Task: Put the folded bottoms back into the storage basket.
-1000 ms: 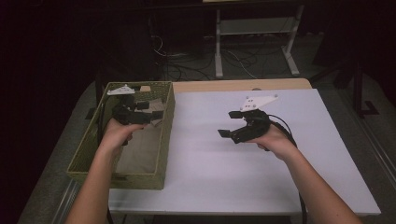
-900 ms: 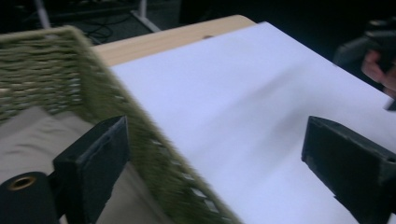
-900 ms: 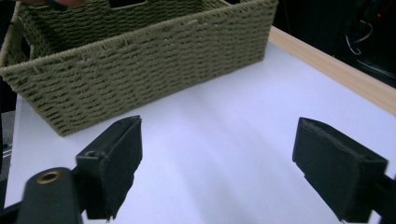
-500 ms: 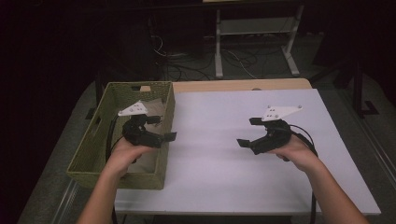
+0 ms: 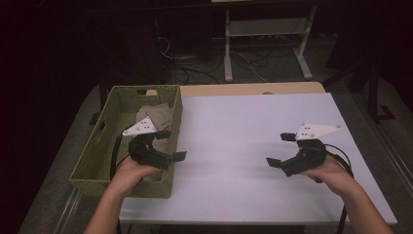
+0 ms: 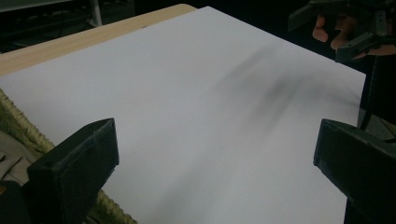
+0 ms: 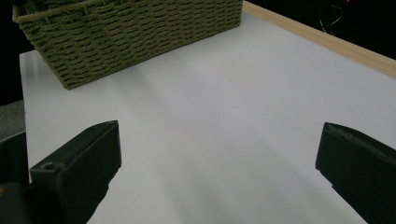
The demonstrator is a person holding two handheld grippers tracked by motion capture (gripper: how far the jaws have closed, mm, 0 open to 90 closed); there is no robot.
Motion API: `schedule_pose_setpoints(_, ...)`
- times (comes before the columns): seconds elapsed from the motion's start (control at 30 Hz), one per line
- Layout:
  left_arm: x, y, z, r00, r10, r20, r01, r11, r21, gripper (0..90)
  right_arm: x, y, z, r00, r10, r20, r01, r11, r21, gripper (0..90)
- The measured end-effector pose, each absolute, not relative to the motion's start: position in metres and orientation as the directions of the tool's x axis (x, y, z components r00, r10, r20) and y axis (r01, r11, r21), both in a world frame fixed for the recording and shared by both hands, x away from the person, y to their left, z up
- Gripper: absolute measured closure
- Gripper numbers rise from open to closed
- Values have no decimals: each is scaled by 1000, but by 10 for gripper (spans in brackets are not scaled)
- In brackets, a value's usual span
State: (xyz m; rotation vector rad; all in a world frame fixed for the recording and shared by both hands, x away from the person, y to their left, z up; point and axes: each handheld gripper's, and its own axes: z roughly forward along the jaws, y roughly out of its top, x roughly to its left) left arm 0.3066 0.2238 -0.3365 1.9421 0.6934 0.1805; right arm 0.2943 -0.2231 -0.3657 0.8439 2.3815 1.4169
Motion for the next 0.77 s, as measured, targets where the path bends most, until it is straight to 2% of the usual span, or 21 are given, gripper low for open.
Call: schedule_pose_setpoints(0.77,304,224,-337,836,518,-180,380,-309,872,5,275,-266,-388,-752,651,102,394,320,862,1)
